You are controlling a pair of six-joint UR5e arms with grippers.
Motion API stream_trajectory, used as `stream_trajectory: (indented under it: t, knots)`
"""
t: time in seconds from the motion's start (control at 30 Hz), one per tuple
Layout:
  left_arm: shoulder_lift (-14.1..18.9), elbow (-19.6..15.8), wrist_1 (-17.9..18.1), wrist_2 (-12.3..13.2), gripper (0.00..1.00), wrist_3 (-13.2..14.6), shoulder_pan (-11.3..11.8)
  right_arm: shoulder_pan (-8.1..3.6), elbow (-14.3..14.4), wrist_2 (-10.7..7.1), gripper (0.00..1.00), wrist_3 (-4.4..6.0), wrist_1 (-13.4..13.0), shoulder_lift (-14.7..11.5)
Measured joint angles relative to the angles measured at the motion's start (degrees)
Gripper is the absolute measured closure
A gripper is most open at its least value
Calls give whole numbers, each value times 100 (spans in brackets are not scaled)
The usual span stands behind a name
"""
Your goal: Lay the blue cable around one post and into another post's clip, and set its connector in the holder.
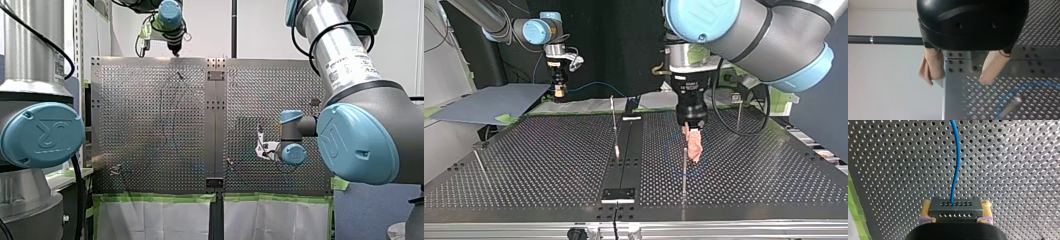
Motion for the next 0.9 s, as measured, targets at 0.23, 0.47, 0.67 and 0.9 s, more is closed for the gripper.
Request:
stream_trajectory:
  t: [0.23, 0.47, 0.67, 0.9]
  knots:
    - [2, -108, -315, -194, 0, -96, 78, 0, 0, 0, 100, 0, 4, 8]
    - [5, -135, -687, -493, 0, -245, 195, 0, -1, 0, 100, 0, 12, 10]
    - [4, -136, -973, -538, 0, -252, 284, 0, 0, 0, 100, 2, 8, 12]
    - [6, -137, -1290, -541, 0, -240, 329, 0, 0, 0, 100, 1, 1, 17]
